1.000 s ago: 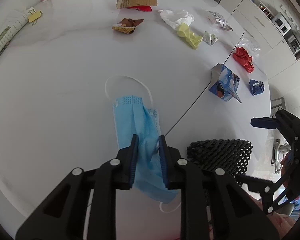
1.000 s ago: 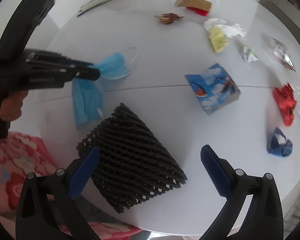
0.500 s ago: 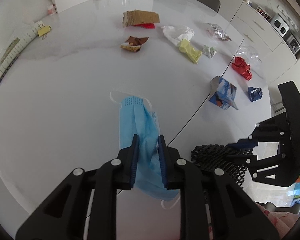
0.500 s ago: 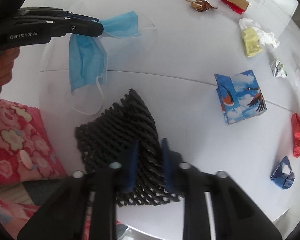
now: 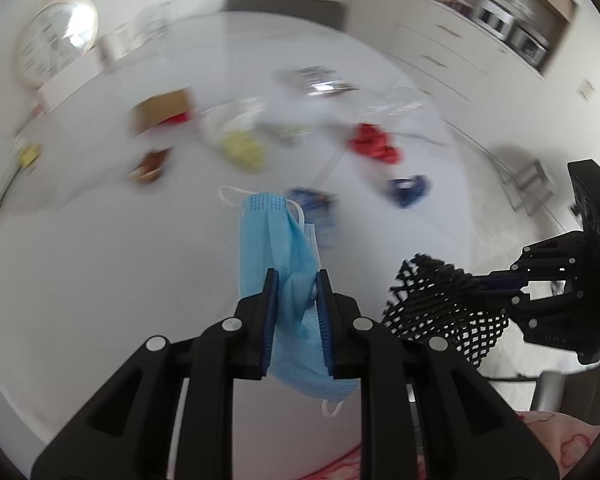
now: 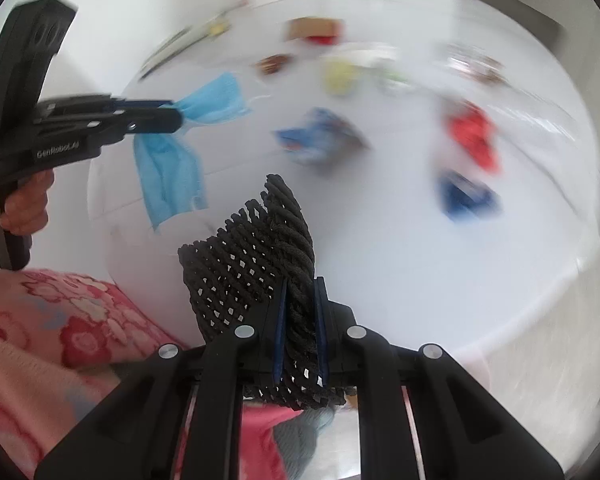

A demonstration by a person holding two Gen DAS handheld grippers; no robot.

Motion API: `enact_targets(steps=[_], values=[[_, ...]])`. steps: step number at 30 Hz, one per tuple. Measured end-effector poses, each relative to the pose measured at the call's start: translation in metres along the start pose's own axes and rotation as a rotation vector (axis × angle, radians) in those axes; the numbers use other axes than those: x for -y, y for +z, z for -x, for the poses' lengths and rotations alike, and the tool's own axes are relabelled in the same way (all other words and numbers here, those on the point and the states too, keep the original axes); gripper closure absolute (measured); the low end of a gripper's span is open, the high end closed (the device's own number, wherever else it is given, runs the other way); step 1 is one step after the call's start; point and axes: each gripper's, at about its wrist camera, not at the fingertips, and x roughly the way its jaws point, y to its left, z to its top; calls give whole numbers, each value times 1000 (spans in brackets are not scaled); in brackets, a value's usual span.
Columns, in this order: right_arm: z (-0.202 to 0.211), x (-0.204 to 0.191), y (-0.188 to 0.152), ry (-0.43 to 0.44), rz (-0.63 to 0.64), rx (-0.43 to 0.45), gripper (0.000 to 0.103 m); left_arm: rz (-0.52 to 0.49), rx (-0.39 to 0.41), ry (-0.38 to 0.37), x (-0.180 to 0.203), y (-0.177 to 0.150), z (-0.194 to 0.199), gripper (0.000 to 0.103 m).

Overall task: Collect trash
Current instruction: 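Carry mask and mesh net over the white bin and open both tools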

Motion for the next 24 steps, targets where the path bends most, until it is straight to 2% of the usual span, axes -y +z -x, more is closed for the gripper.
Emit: enact_targets(steps=[4,9,12,17,19,20,21,24], values=[[34,55,-56,-91,-156,17,89,-106,6,-56,59,12,-5,84],[45,111,-122,-168,-322,3,89,-233,-10,-112,131,22,-21,84],[29,142,-158,-203,-416,-24,89,-297,-24,-128,167,24,-31,84],[-1,177,-189,-174,-526,-33,83,-352,-55,-141,206,22,-40,83],[-15,187,-194,-204,-550,-61,68,-363,-70,-137,216,20,-43,83],[-17,191,-195,-228,-557,-71,55,-368,-74,-135,220,19,-44,83],[-16,194,-199,-243,-566,-75,46,-374,-82,-132,227,18,-46,83],[-11,197,-200,-220,-604,-47,34,-386,-97,-131,242,16,-50,83]])
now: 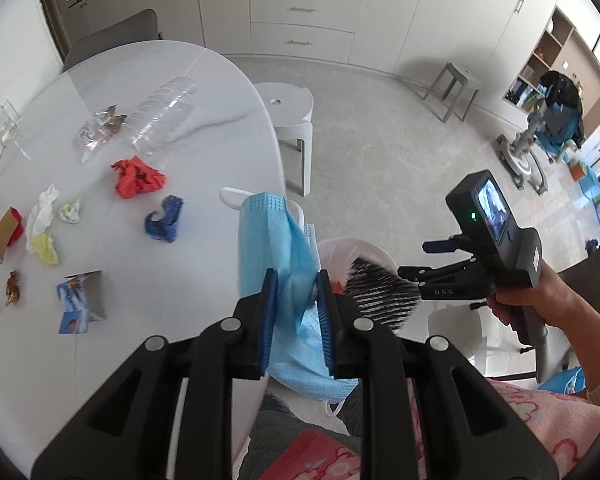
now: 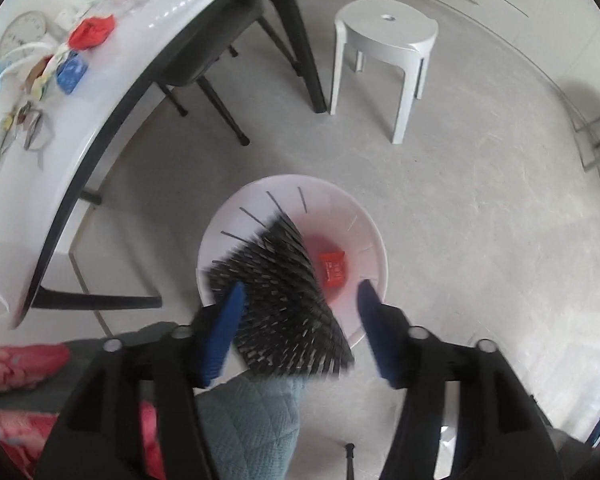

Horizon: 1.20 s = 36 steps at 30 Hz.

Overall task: Collect trash
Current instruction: 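Carry mask and mesh net over the white bin and open both tools, then move both tools back over the table toward the remaining trash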

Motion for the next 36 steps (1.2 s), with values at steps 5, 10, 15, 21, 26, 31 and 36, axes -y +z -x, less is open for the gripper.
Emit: enact_targets(steps=[5,10,15,21,26,31,36], values=[[29,12,-3,-24,-9,47,21,-26,-17,-15,21,5,-9,83],[51,26,0,-47,-10,86,17,-61,-24,-44,43,11,-18,83],[69,36,7,-66,-28,127,15,-117,-37,-78,66,14,-25,54],[86,47,9,-76,-64,161,14,-184,-20,-65,82,12,-20,11],[92,50,9,-80,-88,174,14,-183,-19,-47,77,8,-16,10],[95,43,8,-90,-86,180,14,-170,-7,-35,68,7,-11,10],[98,31,10,-109,-76,183,7,-142,-3,-21,54,4,-6,8]])
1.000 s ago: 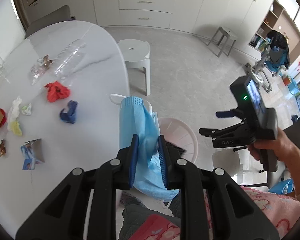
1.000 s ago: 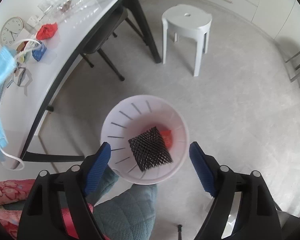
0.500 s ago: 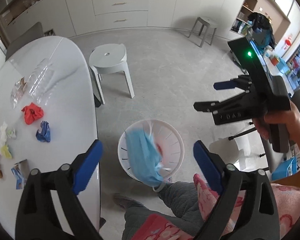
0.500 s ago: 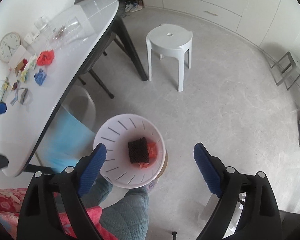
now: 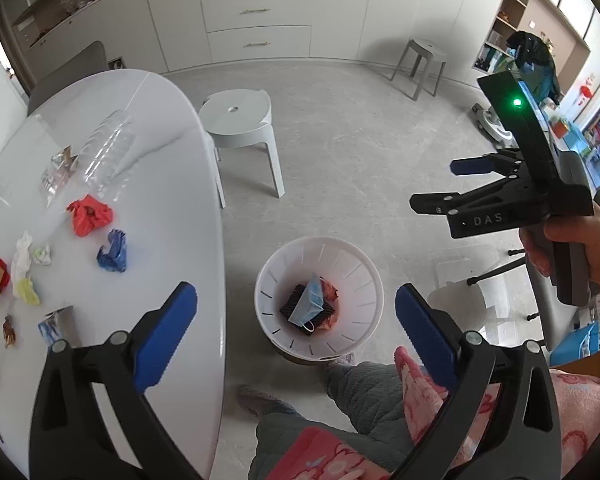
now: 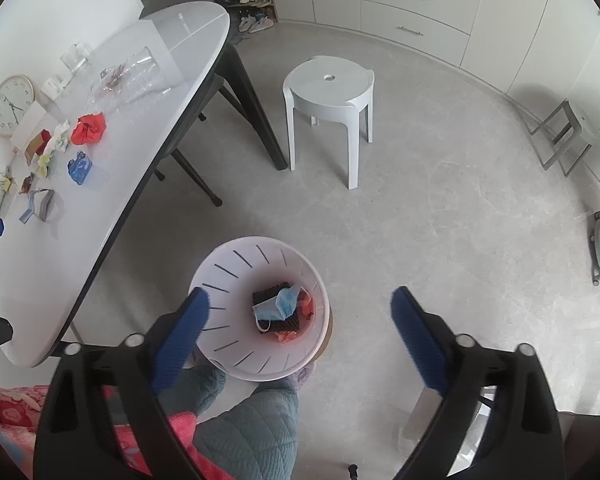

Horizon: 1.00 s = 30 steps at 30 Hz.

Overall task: Collect trash
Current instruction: 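Move both tools back over the table toward the remaining trash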

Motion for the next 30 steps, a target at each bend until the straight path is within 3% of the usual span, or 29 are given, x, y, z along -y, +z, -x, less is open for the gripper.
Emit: enact_targets(steps=[7,15,22,30], values=[[10,-34,10,19,44,16,3,83,-10,61,-32,-14,8,8],[5,-92,36,59,116,31,3,257,22,129,-100,-42,30,8],[-3,-155,57,103,194,36,3,411,-6,199,-167,-72,33,8],[-17,-227,79,141,280,23,3,450,-14,266,-223,-97,27,8]])
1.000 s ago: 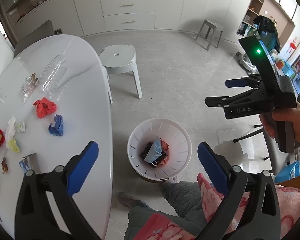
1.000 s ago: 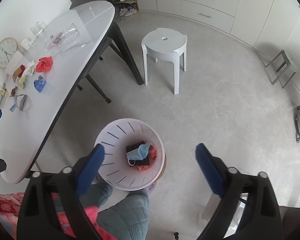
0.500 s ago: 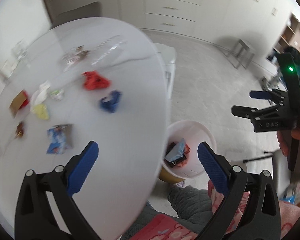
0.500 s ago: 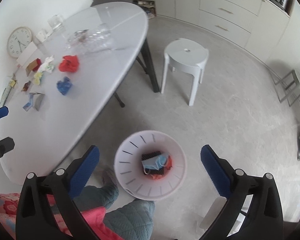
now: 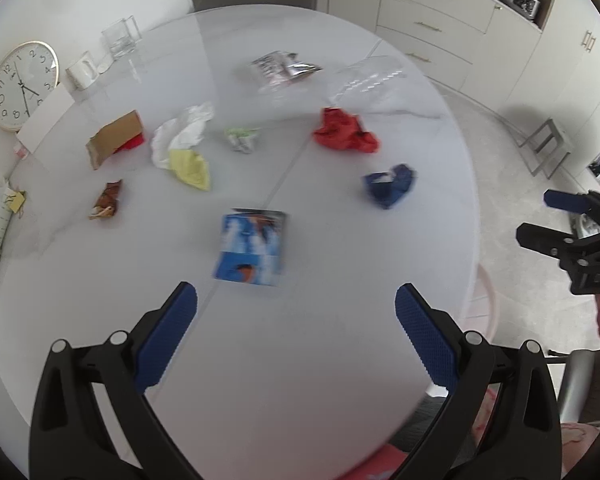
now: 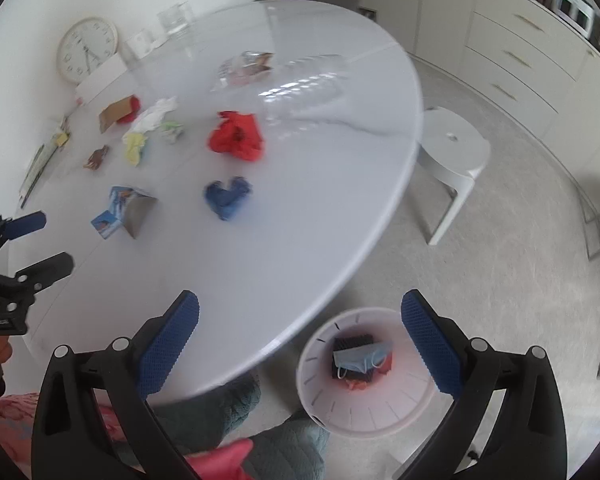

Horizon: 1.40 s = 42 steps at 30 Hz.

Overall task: Collect trash
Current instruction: 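Move both tools back over the table toward the remaining trash, then grasp the blue bird-print box with the left tool while the right tool grasps crumpled blue paper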

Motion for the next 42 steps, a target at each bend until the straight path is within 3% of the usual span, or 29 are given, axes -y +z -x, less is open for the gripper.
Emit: enact_targets(steps=[7,17,19,21,23,31,37,40,42], values=[[-26,-29,22,1,-18,-30,3,50,-48,-23,-29,10,-36,8],[-64,-34,44,-42,-80,-83,3,51,-92,-46,-39,34,-85,9],[-71,-33,48,-44,-107,-88,3,36,-111,-44,-38,36,-93,17],[-76,-33,51,-47,-128,-92,3,5,-134,-41,-36,37,-100,39],[-82,-33,53,-54,-146,-100,3,-27,-163,-25,-33,37,-108,56],[-102,-41,63,-57,-197,-110,3,-6,-135,-65,-43,35,-95,56],[-118,-50,67,-92,-197,-135,20,9,-109,-78,-55,24,-79,56],[-122,-57,67,-91,-171,-141,39,22,-107,-84,-57,22,-75,56],[-123,-63,66,-89,-138,-136,59,20,-100,-77,-58,20,-74,56]])
